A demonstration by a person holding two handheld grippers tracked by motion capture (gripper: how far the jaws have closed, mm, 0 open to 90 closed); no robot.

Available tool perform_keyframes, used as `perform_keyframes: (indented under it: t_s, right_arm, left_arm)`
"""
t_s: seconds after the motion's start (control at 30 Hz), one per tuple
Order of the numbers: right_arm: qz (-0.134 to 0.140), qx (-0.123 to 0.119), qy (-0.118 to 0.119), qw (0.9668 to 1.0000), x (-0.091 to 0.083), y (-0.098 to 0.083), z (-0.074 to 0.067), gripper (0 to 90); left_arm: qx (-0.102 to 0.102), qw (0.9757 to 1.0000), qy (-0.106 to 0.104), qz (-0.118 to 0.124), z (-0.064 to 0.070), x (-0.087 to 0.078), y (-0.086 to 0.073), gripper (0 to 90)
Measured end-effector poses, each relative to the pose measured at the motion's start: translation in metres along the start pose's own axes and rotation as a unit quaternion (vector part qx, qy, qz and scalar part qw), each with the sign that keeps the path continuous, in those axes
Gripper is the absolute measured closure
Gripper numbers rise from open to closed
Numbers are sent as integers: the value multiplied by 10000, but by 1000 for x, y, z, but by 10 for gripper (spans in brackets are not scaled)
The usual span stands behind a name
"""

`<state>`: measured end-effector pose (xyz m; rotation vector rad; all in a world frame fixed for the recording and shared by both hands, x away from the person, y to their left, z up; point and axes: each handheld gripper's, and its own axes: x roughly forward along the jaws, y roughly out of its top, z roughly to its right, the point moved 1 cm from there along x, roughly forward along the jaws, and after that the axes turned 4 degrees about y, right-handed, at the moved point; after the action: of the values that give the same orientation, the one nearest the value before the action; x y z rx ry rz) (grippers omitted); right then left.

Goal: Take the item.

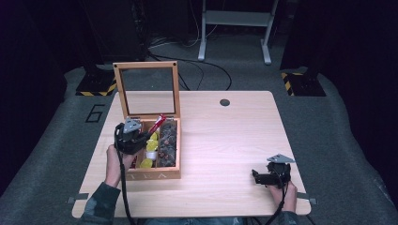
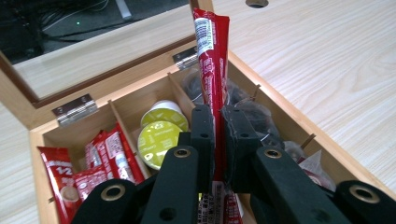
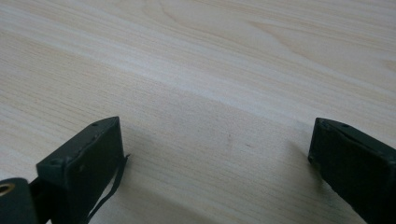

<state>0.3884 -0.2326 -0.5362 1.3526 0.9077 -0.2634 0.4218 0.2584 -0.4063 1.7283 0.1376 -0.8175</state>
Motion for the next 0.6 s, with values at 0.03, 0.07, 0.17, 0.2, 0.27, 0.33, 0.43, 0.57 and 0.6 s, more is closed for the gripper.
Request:
perform_keyframes:
  t_s: [0.03, 0.07, 0.17, 0.2, 0.27, 0.33, 0.43, 0.57, 0.6]
  right_arm:
    - [2, 2, -1, 10000, 0, 0, 0, 26]
    - [1, 2, 0, 10000, 0, 0, 0, 26]
    - [-1, 3, -1, 10000, 0, 0, 0, 26]
    - [0, 13, 0, 10000, 0, 0, 0, 26]
    - [2, 4, -2, 10000, 0, 0, 0, 26]
    - [-1, 15, 0, 10000, 0, 0, 0, 26]
    - [0, 3, -1, 10000, 0, 0, 0, 26]
    - [1, 21, -5, 10000, 0, 0, 0, 26]
    - [0, 21, -5, 10000, 0, 0, 0, 26]
  left_arm:
    - [-5, 10000, -16, 12, 1, 1, 0, 832]
    - [16, 10000, -31, 16, 2, 1, 1, 832]
    - [92, 9999, -77, 19, 8, 4, 3, 832]
    - [127, 9999, -87, 11, 9, 5, 4, 831]
    - [169, 9998, -75, -8, 11, 7, 4, 832]
    - [221, 9997, -96, -34, 13, 10, 7, 831]
    - [234, 9996, -129, -17, 16, 12, 9, 832]
    - [265, 9995, -174, -16, 20, 15, 11, 831]
    - [299, 9994, -175, 23, 22, 17, 12, 831]
